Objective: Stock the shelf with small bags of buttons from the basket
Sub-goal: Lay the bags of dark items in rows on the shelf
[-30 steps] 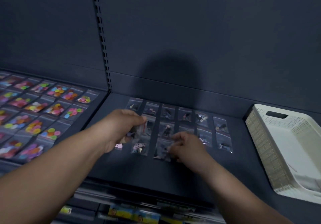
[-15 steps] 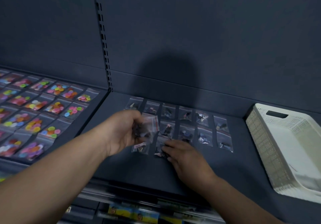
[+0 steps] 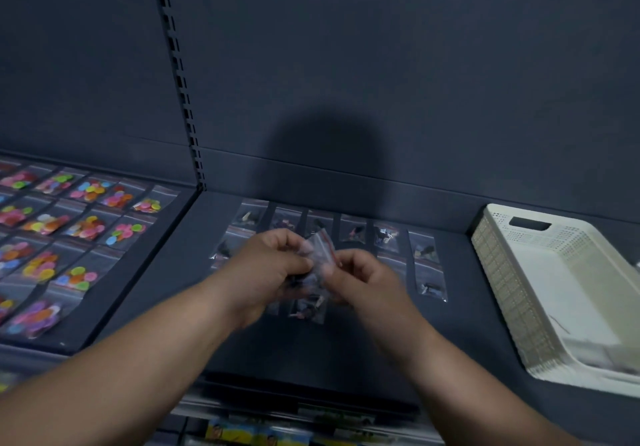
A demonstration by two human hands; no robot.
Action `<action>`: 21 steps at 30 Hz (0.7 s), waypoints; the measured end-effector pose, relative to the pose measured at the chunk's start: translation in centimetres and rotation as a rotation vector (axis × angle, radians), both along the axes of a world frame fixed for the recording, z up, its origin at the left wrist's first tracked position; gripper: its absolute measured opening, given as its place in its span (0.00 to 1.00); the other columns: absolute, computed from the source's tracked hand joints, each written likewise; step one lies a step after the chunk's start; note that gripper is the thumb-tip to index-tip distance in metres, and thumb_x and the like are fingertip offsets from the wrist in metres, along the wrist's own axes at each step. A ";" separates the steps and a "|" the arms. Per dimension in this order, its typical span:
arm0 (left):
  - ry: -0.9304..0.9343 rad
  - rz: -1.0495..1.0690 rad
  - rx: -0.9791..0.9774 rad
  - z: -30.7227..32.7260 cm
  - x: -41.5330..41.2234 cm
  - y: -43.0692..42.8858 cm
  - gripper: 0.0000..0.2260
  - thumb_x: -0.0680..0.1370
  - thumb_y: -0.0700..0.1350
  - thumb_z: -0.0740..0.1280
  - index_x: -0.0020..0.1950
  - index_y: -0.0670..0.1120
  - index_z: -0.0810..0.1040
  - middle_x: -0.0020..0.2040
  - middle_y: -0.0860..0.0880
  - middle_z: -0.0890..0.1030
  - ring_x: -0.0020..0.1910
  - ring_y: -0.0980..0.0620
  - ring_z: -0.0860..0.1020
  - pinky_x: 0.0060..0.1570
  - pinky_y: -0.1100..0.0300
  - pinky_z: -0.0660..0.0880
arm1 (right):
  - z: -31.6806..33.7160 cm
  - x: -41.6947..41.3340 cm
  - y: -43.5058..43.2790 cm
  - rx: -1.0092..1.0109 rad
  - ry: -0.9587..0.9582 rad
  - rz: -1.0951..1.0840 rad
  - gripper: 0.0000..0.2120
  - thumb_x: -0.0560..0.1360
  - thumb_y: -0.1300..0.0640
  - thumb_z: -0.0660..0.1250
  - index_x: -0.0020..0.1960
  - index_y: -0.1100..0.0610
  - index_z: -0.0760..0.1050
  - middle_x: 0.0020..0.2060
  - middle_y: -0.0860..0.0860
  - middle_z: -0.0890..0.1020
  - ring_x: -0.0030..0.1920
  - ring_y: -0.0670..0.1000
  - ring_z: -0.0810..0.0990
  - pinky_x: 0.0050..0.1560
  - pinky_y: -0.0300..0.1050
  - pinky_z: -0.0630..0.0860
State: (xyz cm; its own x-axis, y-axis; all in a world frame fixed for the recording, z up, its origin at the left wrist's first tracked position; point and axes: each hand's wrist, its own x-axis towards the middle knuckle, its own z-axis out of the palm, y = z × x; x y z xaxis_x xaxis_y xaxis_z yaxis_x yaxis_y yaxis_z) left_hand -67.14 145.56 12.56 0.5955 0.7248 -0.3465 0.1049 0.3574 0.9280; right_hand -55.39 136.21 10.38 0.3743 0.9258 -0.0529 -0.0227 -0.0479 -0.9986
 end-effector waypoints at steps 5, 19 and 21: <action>0.018 -0.050 0.027 -0.1 1.4 -1.0 0.06 0.74 0.34 0.68 0.47 0.42 0.75 0.43 0.42 0.79 0.37 0.48 0.78 0.34 0.58 0.78 | -0.3 0.9 -0.1 0.020 0.002 -0.172 0.08 0.74 0.65 0.67 0.37 0.58 0.78 0.30 0.53 0.76 0.33 0.49 0.70 0.35 0.42 0.68; 0.054 0.034 0.035 -0.2 1.2 0.6 0.06 0.77 0.33 0.63 0.49 0.42 0.76 0.46 0.41 0.76 0.40 0.50 0.76 0.37 0.57 0.79 | -1.0 5.3 -2.0 -0.461 -0.082 -0.012 0.06 0.76 0.61 0.65 0.42 0.54 0.75 0.32 0.50 0.79 0.28 0.46 0.77 0.31 0.38 0.73; 0.056 0.038 0.033 -0.2 1.2 0.6 0.06 0.77 0.33 0.63 0.49 0.42 0.76 0.47 0.40 0.76 0.40 0.50 0.76 0.37 0.57 0.79 | -1.8 5.6 -1.8 -0.481 -0.516 -0.060 0.03 0.75 0.60 0.67 0.44 0.53 0.76 0.34 0.49 0.79 0.34 0.48 0.78 0.38 0.42 0.75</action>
State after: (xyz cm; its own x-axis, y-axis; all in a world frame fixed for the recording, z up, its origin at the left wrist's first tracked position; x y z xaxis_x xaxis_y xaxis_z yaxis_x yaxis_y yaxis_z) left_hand -65.98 146.15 12.39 0.5476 0.7582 -0.3539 0.1439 0.3314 0.9325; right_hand -49.84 134.39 8.55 0.5113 0.8214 -0.2529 0.4315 -0.4998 -0.7510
